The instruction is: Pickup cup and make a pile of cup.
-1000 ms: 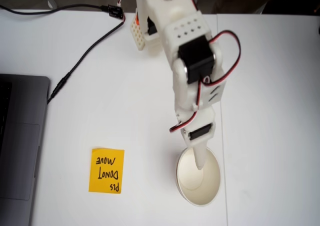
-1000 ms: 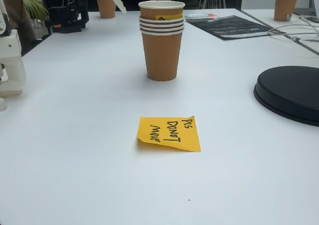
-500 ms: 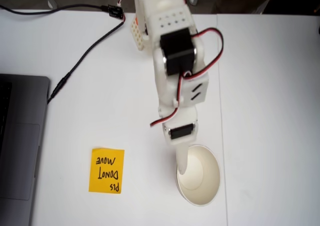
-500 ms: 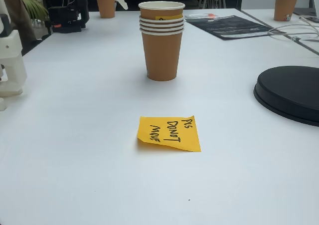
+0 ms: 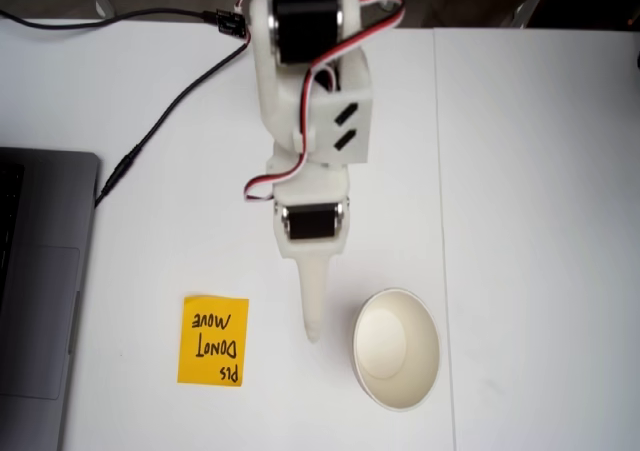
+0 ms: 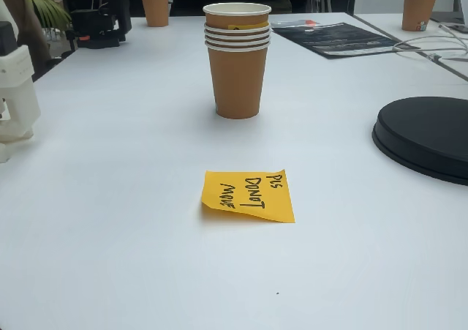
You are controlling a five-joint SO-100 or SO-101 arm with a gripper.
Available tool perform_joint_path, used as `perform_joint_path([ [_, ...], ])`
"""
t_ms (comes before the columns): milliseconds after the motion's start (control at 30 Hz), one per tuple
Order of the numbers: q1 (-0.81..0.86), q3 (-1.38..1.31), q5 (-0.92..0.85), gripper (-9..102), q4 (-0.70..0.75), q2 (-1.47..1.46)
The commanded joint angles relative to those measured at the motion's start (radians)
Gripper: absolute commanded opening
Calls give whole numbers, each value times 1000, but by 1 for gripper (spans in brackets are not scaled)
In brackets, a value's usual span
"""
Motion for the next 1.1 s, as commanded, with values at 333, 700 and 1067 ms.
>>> perform_joint_path([
  [333,38,-3,14,31,2,144],
  [700,38,167,5,31,2,253],
  [1067,38,423,3,13,-41,446],
])
